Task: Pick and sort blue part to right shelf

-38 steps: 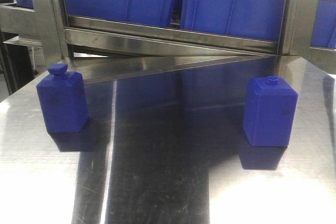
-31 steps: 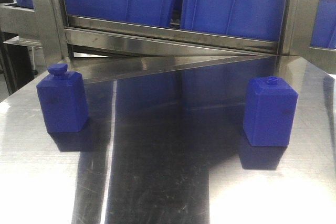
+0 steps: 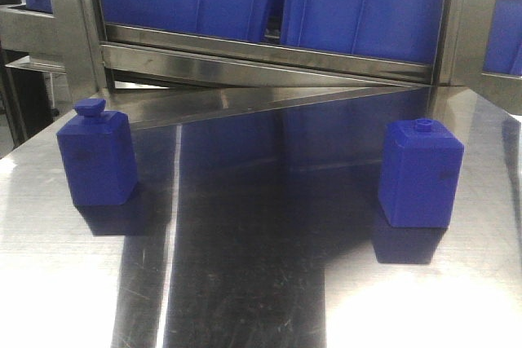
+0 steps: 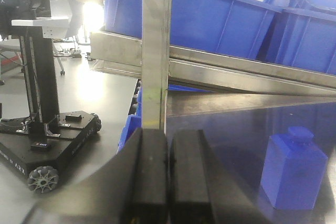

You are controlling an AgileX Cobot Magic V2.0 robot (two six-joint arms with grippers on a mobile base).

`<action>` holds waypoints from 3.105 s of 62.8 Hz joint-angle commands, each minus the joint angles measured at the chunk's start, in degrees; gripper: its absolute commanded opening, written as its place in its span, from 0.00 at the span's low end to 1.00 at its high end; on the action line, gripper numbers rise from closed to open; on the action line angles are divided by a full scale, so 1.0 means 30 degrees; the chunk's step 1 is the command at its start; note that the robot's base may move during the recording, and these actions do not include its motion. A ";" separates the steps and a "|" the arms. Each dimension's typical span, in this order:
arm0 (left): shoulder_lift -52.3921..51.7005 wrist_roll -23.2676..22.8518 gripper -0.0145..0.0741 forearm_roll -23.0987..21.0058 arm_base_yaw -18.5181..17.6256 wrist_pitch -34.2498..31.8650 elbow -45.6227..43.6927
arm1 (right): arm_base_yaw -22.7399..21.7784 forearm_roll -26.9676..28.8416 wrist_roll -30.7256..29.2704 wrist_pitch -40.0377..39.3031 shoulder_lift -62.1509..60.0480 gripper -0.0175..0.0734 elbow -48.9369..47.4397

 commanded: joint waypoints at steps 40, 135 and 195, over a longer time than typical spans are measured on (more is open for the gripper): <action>-0.0388 -0.0200 0.30 -0.0042 0.0029 -0.1492 0.0411 | -0.0002 -0.0046 0.0304 0.7320 0.9598 0.25 -1.0162; -0.0388 -0.0200 0.30 -0.0042 0.0029 -0.1492 0.0411 | 0.9862 -0.2458 1.1653 2.1036 2.9475 0.87 -2.5907; -0.0388 -0.0200 0.30 -0.0042 0.0029 -0.1492 0.0411 | 0.9862 -0.2685 1.2135 1.8887 3.1539 0.87 -2.4836</action>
